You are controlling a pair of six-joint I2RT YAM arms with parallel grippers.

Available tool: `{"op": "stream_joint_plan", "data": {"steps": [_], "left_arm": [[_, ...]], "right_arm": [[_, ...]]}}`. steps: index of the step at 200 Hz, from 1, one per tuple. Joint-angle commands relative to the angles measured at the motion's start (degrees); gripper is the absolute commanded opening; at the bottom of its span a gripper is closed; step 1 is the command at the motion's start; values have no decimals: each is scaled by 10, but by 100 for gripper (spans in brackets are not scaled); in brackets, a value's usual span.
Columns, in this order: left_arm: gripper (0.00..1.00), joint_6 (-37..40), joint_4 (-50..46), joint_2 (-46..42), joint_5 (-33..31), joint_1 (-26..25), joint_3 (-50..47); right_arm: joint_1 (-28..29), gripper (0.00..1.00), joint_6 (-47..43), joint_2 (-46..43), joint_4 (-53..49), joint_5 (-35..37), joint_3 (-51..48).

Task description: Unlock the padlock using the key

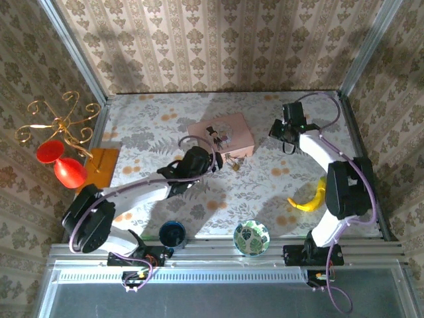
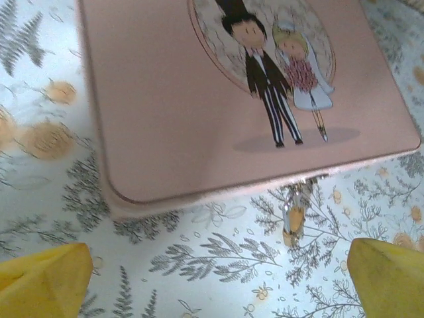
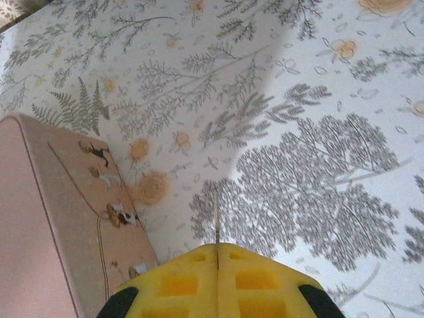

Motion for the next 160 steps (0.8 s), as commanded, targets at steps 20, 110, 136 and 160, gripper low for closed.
{"op": "stream_joint_plan", "data": {"steps": [20, 110, 136, 160], "left_arm": [[95, -31, 12, 88, -33, -57, 69], [73, -17, 74, 211, 44, -67, 116], [67, -21, 97, 239, 74, -59, 124], [65, -11, 91, 257, 89, -52, 140]], "right_arm": [[2, 0, -6, -82, -17, 16, -69], [-22, 0, 17, -270, -27, -25, -172], [-23, 0, 17, -300, -40, -24, -175], [-24, 0, 18, -323, -49, -23, -178]]}}
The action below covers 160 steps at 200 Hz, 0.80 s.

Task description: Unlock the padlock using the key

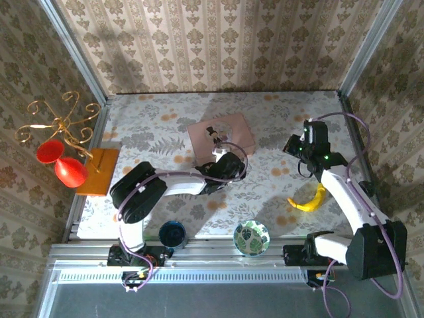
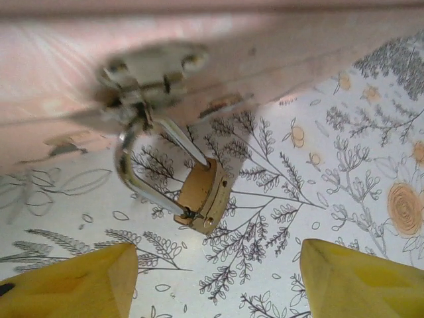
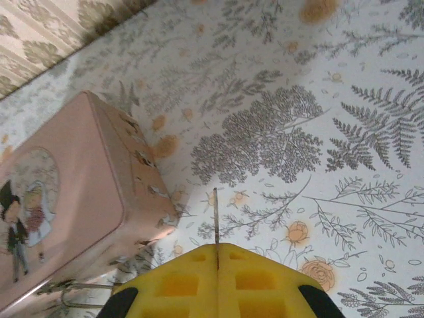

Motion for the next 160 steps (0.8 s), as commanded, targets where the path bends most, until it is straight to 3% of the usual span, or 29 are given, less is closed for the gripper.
{"op": "stream_joint_plan", "data": {"steps": [1, 160], "left_arm": [[65, 5, 5, 17, 27, 10, 27], [46, 30, 35, 61, 42, 56, 35]], "right_arm": [[-3, 0, 9, -24, -25, -7, -11], [-3, 0, 23, -66, -21, -19, -52]]}}
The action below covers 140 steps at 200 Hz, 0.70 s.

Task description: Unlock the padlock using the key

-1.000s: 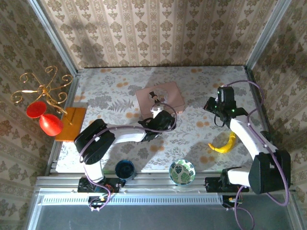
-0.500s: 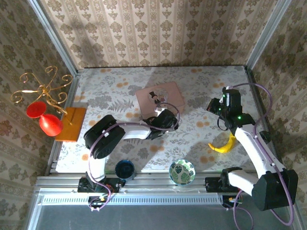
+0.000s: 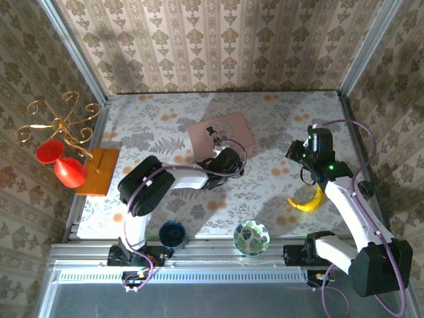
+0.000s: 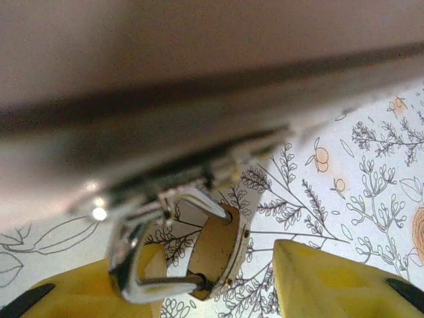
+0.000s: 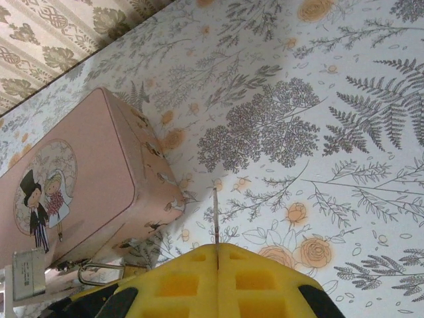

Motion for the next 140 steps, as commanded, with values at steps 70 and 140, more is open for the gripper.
{"op": "stream_joint_plan", "data": {"steps": [70, 140], "left_arm": [[38, 49, 66, 25, 20, 23, -10], [21, 59, 146, 13, 76, 34, -47]], "right_arm": [[-2, 0, 13, -15, -3, -13, -20], [-2, 0, 27, -25, 17, -44, -46]]}}
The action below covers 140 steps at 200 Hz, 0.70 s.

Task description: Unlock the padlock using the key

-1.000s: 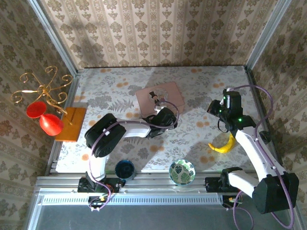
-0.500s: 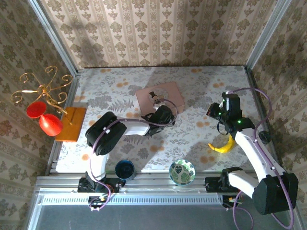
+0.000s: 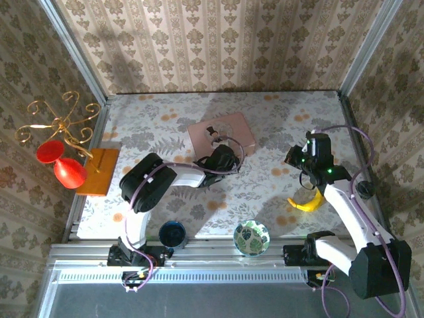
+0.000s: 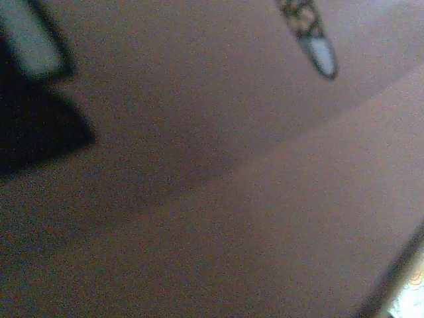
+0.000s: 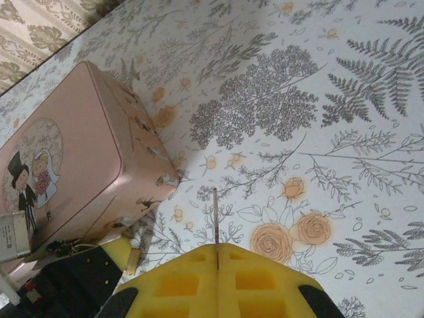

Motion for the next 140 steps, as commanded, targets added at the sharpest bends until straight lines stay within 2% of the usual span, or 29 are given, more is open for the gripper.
{"op": "stream_joint_plan", "data": {"steps": [1, 27, 68, 87, 120, 135, 140], "left_arm": [[21, 20, 43, -5, 32, 9, -24], [17, 14, 62, -13, 64, 20, -35], [12, -5, 100, -26, 126, 36, -42], [12, -15, 111, -28, 156, 44, -39], [32, -22, 59, -24, 149, 46, -27], [52, -35, 17, -25, 114, 44, -24], [55, -37, 4, -27, 100, 42, -23]], "right_arm": [[-2, 0, 14, -15, 13, -27, -16], [-2, 0, 33, -17, 51, -64, -46], [-2, 0, 87, 16, 188, -178, -114], [-2, 0, 106, 36, 233, -199, -136], [-2, 0, 104, 40, 229, -186, -140], [-2, 0, 97, 34, 214, -178, -135], [-2, 0, 95, 31, 208, -177, -134]]}}
